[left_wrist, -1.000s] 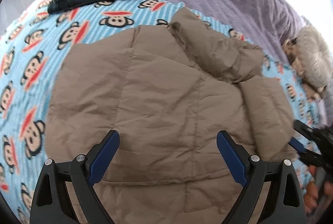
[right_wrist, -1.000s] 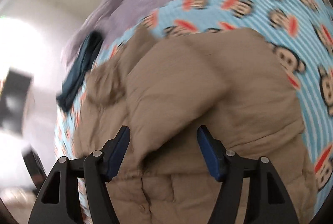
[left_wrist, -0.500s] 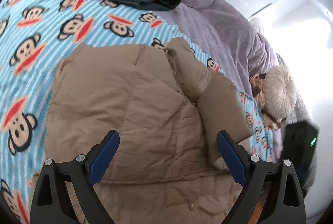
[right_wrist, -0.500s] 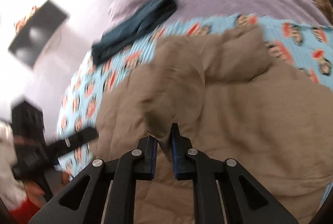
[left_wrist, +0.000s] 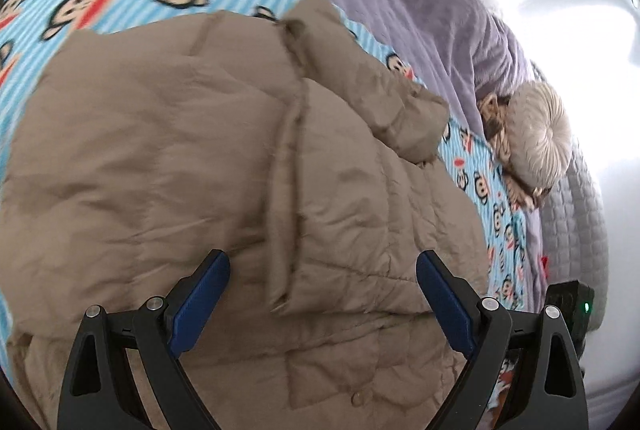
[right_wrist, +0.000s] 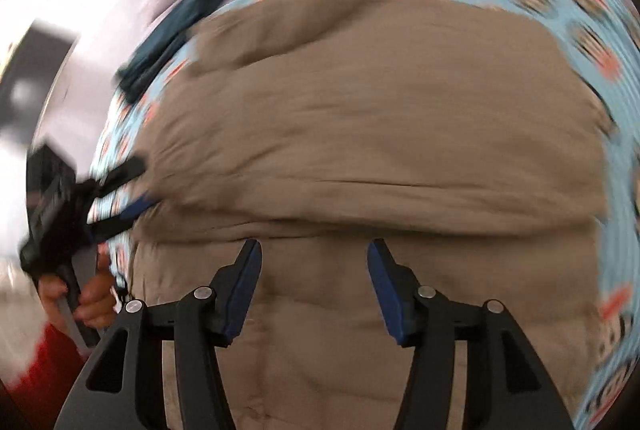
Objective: Fold large clothes
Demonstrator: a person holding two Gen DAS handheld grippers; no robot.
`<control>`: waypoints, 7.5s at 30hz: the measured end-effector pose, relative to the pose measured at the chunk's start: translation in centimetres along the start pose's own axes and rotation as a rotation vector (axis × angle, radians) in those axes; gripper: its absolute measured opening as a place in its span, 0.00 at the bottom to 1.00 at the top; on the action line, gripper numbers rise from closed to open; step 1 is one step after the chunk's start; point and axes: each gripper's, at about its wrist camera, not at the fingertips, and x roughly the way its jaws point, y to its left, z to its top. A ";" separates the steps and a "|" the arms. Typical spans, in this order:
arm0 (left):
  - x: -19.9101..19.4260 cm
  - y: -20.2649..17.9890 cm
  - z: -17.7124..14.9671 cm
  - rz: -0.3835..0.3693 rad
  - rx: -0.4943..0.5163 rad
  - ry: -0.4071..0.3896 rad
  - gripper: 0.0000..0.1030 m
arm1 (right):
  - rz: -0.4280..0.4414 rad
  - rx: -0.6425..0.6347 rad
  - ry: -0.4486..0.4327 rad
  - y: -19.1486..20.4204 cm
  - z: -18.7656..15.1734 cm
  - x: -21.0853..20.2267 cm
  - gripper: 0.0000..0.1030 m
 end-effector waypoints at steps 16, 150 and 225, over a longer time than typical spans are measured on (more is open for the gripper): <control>-0.8 0.6 -2.4 0.130 0.059 0.026 0.13 | 0.025 0.357 -0.116 -11.7 2.4 -2.5 0.10; -12.4 -1.0 -19.8 0.573 0.123 0.102 1.00 | -0.143 0.272 0.102 -4.6 -15.0 -8.6 1.00; -21.9 5.7 -16.7 -0.025 -0.353 -0.173 0.20 | 0.346 0.524 -0.046 -9.9 -14.7 -12.9 0.07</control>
